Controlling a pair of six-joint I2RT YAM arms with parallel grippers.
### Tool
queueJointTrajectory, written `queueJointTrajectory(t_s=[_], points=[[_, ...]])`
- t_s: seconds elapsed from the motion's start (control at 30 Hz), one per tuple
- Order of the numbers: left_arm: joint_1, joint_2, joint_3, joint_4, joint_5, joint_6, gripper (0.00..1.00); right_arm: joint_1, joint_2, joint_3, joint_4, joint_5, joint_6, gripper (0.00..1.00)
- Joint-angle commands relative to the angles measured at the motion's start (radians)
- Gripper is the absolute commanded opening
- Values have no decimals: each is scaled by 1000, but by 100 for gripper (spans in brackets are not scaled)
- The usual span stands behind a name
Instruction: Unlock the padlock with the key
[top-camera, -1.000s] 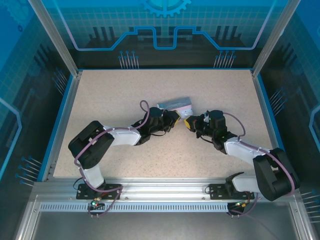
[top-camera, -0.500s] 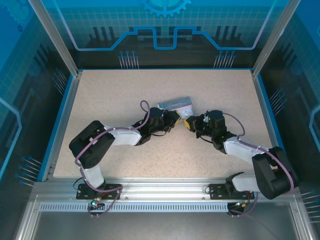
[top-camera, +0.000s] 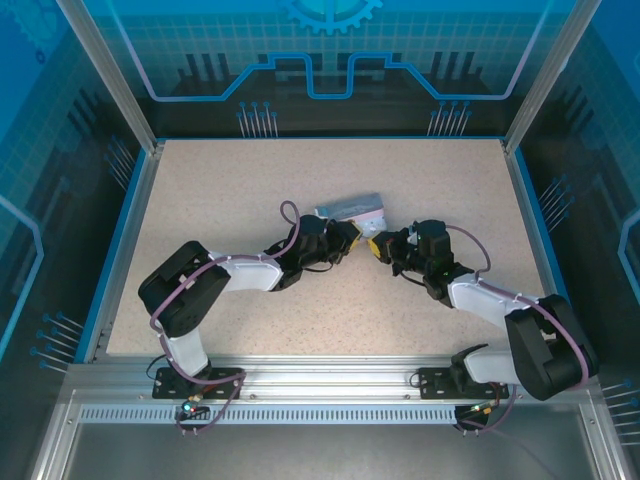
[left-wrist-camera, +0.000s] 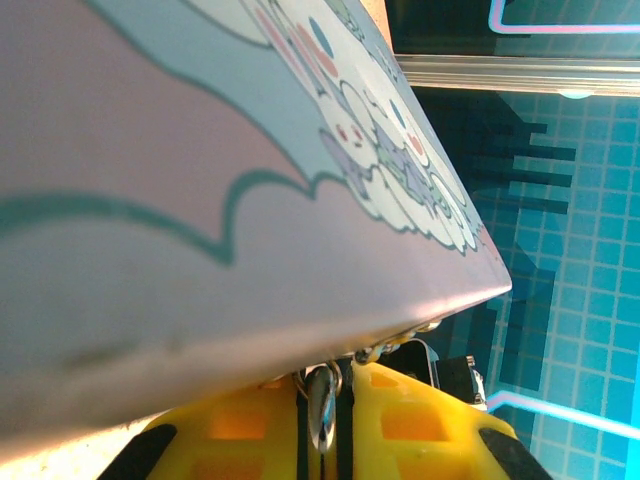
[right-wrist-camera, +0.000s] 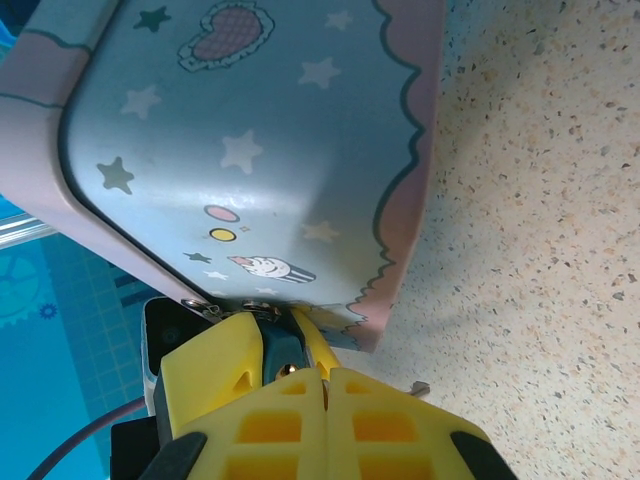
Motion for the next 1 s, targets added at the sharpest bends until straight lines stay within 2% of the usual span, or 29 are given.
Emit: queueJointTrajectory(t_s=[0.0,0.57,0.97], points=[[-15,10,-9,51,-2,-11,0,3,-33,23,15,6,-10,0],[-15,13,-6,65,-1,-20,0,2,-22,25,24,-2,-14,0],[-17,13,-1,63,-6,-28,0,2,-48,-36,18,10,-16,0]])
